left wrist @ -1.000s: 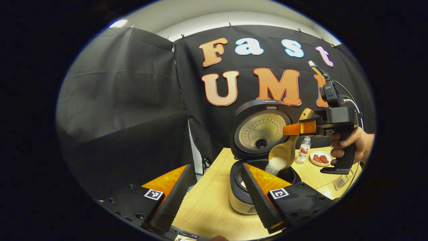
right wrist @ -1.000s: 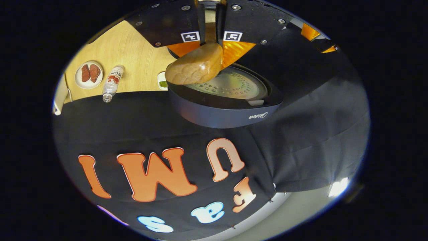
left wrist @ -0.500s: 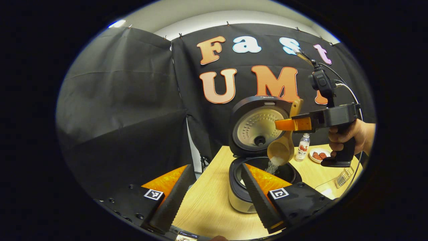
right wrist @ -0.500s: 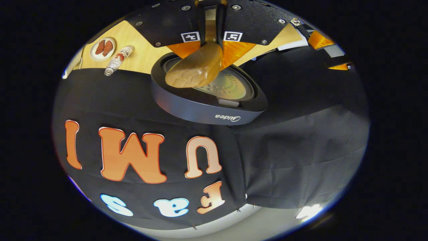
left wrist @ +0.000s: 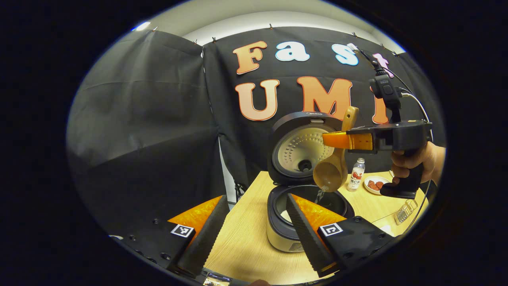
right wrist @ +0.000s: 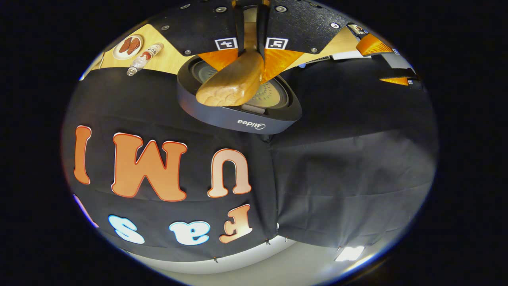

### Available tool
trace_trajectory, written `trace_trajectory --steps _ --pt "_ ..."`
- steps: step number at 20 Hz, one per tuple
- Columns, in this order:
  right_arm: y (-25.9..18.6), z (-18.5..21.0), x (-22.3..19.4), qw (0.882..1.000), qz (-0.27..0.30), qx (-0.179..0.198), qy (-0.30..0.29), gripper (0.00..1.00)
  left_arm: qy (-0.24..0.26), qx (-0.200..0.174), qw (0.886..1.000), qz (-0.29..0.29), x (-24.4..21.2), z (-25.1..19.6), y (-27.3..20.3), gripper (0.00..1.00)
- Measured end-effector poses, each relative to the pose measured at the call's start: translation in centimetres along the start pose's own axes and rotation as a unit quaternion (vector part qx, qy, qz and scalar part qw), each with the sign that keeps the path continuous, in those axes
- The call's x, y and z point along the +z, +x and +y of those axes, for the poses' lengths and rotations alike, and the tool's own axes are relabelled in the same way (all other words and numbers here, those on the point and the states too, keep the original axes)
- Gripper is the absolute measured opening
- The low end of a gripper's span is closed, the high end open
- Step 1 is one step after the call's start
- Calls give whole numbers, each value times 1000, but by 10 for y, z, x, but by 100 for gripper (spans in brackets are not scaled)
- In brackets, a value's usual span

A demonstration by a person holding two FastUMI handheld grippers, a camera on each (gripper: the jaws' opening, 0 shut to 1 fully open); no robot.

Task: Close the left gripper, press the button to open the rice cooker; take a wooden spoon from the chopstick holder with the right hand, scoop a spoonful of rice and pour it into the rice cooker, then put the wooden spoon back into the chopstick holder.

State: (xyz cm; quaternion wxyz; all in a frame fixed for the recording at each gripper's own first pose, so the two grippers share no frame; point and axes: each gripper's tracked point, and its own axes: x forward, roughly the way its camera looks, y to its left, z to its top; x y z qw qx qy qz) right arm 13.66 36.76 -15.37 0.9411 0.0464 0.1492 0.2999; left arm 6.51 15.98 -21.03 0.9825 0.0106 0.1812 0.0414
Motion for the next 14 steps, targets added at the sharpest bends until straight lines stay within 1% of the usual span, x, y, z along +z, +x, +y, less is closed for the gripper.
trace_trajectory --steps 1,2,3,5,7,8,9,11,14 --pt "-4 -4 1 1000 -1 -2 3 12 3 0 1000 1 0 -1 -1 99" --pt "-10 -8 2 1000 -3 -3 4 12 4 1 1000 2 -1 -1 -2 94" --pt "-14 -12 1 1000 -3 -6 10 12 4 3 1000 4 -2 -1 -3 95" --pt "-22 -22 1 999 -8 -11 44 12 1 4 1000 6 -2 -4 -5 94" --pt "-29 -36 9 998 -29 -29 51 11 2 5 1000 5 0 -9 -7 95" --pt "-31 -38 15 998 -40 -34 43 7 5 5 1000 5 0 -12 -9 95" --pt "-29 -34 18 998 -46 -30 25 11 8 5 1000 6 0 -16 -10 95" --pt "-25 -17 18 998 -52 -18 -30 11 11 6 1000 7 -1 -21 -11 95" --pt "-18 4 15 993 -59 -5 -101 11 6 15 1000 13 -5 -20 -19 95"
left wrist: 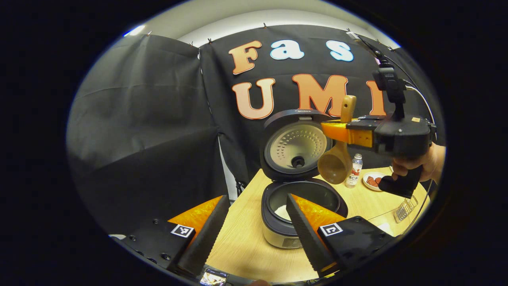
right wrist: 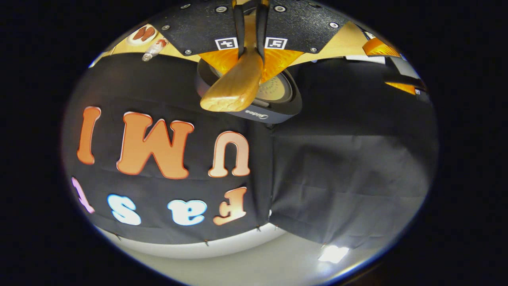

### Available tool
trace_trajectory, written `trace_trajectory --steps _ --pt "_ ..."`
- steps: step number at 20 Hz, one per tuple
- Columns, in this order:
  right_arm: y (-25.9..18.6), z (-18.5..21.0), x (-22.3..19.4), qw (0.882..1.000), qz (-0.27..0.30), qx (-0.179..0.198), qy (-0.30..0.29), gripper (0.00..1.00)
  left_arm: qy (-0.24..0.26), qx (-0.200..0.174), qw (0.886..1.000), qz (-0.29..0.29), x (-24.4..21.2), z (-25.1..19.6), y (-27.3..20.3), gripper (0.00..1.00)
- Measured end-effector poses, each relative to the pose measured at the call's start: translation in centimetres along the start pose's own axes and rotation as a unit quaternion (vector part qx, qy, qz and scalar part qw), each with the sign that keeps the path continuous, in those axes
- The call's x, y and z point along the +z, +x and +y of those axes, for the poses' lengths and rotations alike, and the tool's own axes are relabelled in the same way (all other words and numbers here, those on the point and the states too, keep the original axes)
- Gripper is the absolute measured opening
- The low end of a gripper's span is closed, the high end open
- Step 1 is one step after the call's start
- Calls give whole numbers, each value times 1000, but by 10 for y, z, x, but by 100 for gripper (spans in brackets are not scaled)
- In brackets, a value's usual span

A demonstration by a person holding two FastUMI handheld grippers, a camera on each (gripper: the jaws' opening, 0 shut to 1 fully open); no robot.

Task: Close the left gripper, press the button to open the rice cooker; take a wooden spoon from the chopstick holder with the right hand, scoop a spoonful of rice and pour it into the rice cooker, then put the wooden spoon back into the chopstick holder.

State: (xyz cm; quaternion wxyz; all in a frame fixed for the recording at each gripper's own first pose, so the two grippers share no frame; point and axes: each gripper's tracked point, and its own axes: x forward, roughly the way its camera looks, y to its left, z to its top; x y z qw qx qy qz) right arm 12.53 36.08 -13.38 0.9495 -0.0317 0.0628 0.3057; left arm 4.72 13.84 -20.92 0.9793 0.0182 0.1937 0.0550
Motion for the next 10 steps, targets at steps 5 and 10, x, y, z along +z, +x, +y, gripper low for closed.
trace_trajectory --steps 5,10 --pt "4 18 14 998 -20 27 -49 10 -9 24 1000 10 -8 10 1 99" --pt "-18 -11 13 1000 -11 14 5 10 -20 30 999 7 -4 14 -1 95"
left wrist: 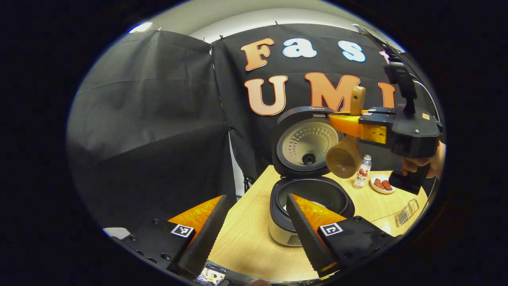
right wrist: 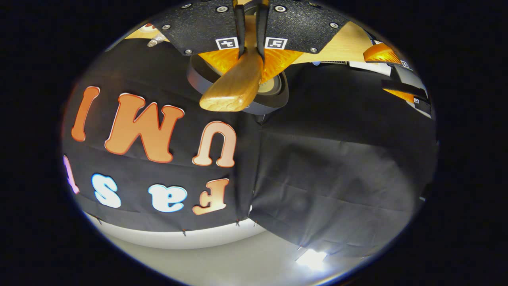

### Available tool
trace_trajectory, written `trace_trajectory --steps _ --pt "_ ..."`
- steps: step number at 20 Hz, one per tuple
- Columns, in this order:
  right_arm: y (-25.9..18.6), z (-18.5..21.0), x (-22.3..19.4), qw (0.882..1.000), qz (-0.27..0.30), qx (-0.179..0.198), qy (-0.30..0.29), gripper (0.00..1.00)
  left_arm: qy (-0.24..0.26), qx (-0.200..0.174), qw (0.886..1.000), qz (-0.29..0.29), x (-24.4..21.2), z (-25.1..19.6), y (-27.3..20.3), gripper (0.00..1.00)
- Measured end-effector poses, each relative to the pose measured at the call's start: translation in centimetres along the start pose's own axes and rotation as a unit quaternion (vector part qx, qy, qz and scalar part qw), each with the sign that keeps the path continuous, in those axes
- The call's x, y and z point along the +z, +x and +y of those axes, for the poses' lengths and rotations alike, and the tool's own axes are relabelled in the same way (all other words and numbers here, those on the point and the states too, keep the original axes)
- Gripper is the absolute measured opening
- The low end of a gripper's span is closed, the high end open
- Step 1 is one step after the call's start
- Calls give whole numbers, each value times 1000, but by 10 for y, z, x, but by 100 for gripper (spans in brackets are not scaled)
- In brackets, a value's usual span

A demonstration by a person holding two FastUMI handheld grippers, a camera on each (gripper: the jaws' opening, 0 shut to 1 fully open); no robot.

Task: Close the left gripper, press the button to open the rice cooker; take a wooden spoon from the chopstick holder with the right hand, scoop a spoonful of rice and pour it into the rice cooker, then put the wooden spoon back into the chopstick holder.

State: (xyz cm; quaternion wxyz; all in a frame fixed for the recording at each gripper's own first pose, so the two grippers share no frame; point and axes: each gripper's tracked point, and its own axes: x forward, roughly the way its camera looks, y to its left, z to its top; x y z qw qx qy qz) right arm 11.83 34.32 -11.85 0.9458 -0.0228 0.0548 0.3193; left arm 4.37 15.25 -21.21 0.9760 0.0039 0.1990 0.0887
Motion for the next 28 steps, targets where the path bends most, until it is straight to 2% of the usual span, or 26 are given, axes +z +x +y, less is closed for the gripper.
trace_trajectory --steps 3,7,8,9,16,21,22,24,25,28 --pt "-35 -46 -12 998 22 -39 41 10 7 -6 1000 0 0 -9 4 95" --pt "-93 -117 -47 989 53 -115 71 10 14 -24 1000 0 2 -32 4 95" --pt "-109 -135 -60 985 65 -138 77 6 15 -29 999 0 3 -38 4 94" --pt "-126 -152 -71 981 75 -160 86 11 16 -33 999 1 4 -45 4 95" --pt "-229 -233 -142 940 124 -276 157 10 32 -58 998 6 7 -88 1 94" --pt "-283 -256 -188 917 145 -306 209 10 38 -60 997 12 8 -113 -7 94" --pt "-287 -259 -196 915 143 -309 218 10 38 -59 997 14 8 -117 -10 100" --pt "-290 -265 -209 911 143 -313 228 10 36 -57 998 15 10 -124 -15 99" --pt "-290 -269 -217 910 145 -315 227 11 36 -55 998 15 11 -126 -18 95" --pt "-291 -271 -248 903 162 -321 237 11 31 -48 998 15 17 -131 -24 94"
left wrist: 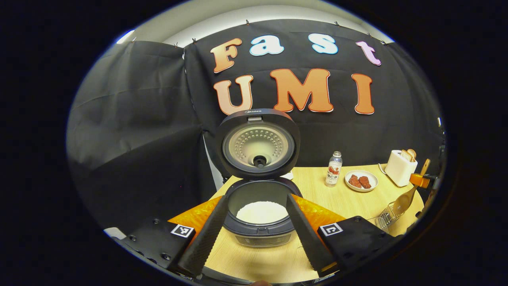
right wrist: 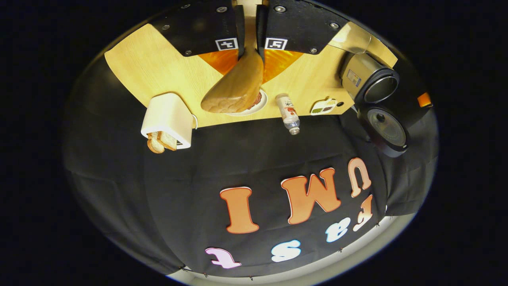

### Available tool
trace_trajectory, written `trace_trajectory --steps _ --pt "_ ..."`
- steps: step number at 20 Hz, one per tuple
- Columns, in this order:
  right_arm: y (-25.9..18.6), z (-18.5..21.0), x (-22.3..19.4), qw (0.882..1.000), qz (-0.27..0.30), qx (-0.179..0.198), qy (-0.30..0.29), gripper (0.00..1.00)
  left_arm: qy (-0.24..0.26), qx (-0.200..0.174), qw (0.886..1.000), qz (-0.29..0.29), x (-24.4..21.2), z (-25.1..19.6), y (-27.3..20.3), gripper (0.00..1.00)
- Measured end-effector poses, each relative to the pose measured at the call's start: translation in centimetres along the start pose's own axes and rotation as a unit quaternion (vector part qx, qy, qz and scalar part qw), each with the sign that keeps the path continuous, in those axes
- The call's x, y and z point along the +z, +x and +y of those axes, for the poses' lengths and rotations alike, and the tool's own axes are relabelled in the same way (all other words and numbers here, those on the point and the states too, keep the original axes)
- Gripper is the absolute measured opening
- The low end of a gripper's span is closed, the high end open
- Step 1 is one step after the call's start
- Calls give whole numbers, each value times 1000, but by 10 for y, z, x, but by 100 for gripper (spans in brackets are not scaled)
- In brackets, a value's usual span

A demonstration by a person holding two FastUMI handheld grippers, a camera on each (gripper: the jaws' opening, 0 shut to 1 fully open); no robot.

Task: Close the left gripper, press the button to open the rice cooker; take a wooden spoon from the chopstick holder with the right hand, scoop a spoonful of rice and pour it into the rice cooker, then put the wooden spoon back into the chopstick holder.

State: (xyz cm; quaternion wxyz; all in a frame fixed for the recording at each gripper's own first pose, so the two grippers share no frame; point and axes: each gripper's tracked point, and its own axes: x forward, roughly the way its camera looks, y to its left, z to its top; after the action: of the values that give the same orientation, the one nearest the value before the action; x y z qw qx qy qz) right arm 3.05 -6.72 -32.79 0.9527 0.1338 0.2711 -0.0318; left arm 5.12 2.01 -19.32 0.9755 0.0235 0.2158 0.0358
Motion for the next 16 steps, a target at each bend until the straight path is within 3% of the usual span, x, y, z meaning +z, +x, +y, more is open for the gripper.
trace_trajectory --steps 4,5,8,9,13,16 --pt "11 -13 -37 999 39 -13 18 11 -8 6 1000 -14 20 -3 -1 99" --pt "13 -20 -51 998 52 -18 23 12 -11 3 1000 -17 24 -6 1 94" --pt "12 -30 -75 995 86 -33 28 13 -11 -9 1000 -24 32 -15 5 99" --pt "8 -32 -77 996 74 -37 36 14 -9 -11 1000 -26 33 -16 7 94" --pt "9 -45 -79 992 100 -58 54 13 -15 -22 999 -24 33 -16 16 94" --pt "0 -58 -92 985 144 -80 53 27 -25 -28 999 -23 39 -15 24 94"
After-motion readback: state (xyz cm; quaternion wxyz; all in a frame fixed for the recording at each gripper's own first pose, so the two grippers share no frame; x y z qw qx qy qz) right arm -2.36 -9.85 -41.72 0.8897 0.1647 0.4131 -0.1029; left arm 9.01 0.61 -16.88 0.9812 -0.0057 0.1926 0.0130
